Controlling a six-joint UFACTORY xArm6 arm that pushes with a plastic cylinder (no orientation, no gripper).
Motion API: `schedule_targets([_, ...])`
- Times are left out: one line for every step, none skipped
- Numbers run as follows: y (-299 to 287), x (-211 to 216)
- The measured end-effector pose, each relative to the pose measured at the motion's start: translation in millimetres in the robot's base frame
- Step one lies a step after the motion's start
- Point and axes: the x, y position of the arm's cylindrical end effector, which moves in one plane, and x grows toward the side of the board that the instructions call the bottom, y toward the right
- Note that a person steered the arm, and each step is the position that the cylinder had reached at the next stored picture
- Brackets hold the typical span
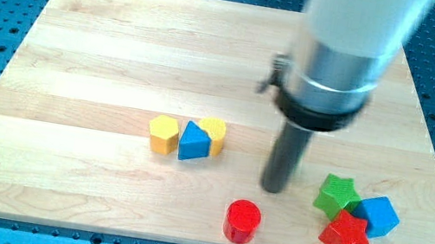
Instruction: Move the red circle closer to the green star
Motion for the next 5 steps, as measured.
schedule_targets([-55.5, 20.0])
schedule_targets([-64.6, 55.9])
schedule_targets([-64.5, 74.2])
schedule_targets([-44.2, 74.8])
schedule_targets([17.7, 69.7])
